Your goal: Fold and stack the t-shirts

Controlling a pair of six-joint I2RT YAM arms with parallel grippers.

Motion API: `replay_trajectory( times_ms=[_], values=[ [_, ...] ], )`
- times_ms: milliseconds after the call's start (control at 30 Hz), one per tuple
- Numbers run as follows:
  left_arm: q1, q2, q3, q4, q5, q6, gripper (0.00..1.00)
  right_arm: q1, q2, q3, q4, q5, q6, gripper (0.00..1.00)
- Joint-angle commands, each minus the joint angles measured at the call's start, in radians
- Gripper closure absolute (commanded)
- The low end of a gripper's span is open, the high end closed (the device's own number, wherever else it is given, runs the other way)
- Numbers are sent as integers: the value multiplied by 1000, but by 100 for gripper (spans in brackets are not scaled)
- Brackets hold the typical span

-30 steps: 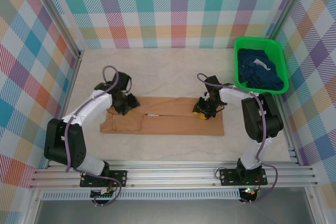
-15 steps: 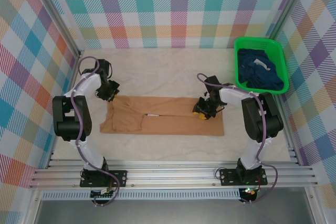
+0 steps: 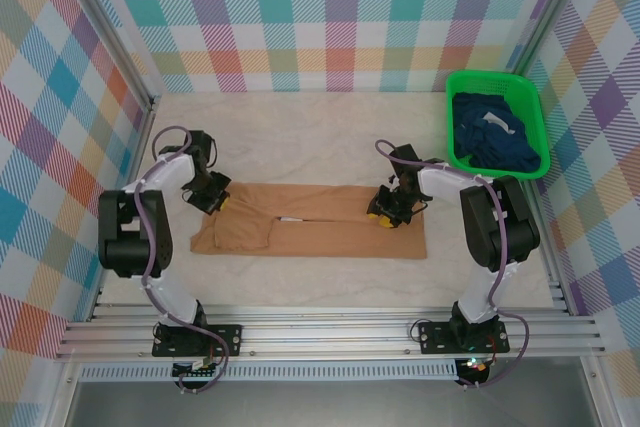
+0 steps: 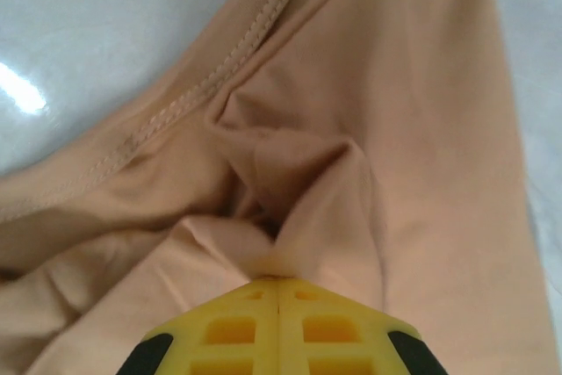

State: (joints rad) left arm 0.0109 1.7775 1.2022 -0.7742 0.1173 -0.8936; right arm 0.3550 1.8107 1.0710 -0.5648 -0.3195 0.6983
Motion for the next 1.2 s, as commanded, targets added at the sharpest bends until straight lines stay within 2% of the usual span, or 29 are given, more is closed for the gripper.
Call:
replay_trajectory(
  times_ms=[0, 133, 233, 333, 467, 533, 600, 700, 833, 967, 1067, 1167],
  values=[
    [34, 82, 72, 24, -23, 50, 96, 9, 2, -40, -33, 11, -1, 64],
    [60, 199, 159, 0, -7, 114, 96, 10, -7, -52, -31, 12, 2, 64],
    [63, 229, 202, -8, -18, 157, 96, 10, -34, -52, -28, 9, 6, 64],
    [56, 193, 225, -17, -12, 171, 91, 10, -83, -45, -41, 35, -2, 64],
    [10, 50, 229, -70, -59, 182, 77, 6, -167, -26, -57, 98, -42, 63],
    [-25, -38, 179, -90, -44, 141, 74, -6, -182, -6, -69, 123, -75, 63],
    [-69, -104, 101, -102, -5, 82, 75, -24, -176, 5, -67, 133, -107, 63],
    [-131, -191, -38, -83, 39, -40, 77, -64, -117, 43, -85, 139, -159, 63],
    [-161, -231, -168, -29, 71, -156, 79, -103, -3, 135, -161, 177, -229, 64],
    [-164, -155, -186, 3, 76, -150, 80, -125, 97, 211, -266, 263, -269, 64],
    [-162, -40, -128, 7, 45, -109, 80, -129, 140, 220, -312, 289, -275, 65],
    [-161, 77, -32, 30, 21, -74, 81, -129, 115, 166, -310, 289, -236, 65]
  ],
)
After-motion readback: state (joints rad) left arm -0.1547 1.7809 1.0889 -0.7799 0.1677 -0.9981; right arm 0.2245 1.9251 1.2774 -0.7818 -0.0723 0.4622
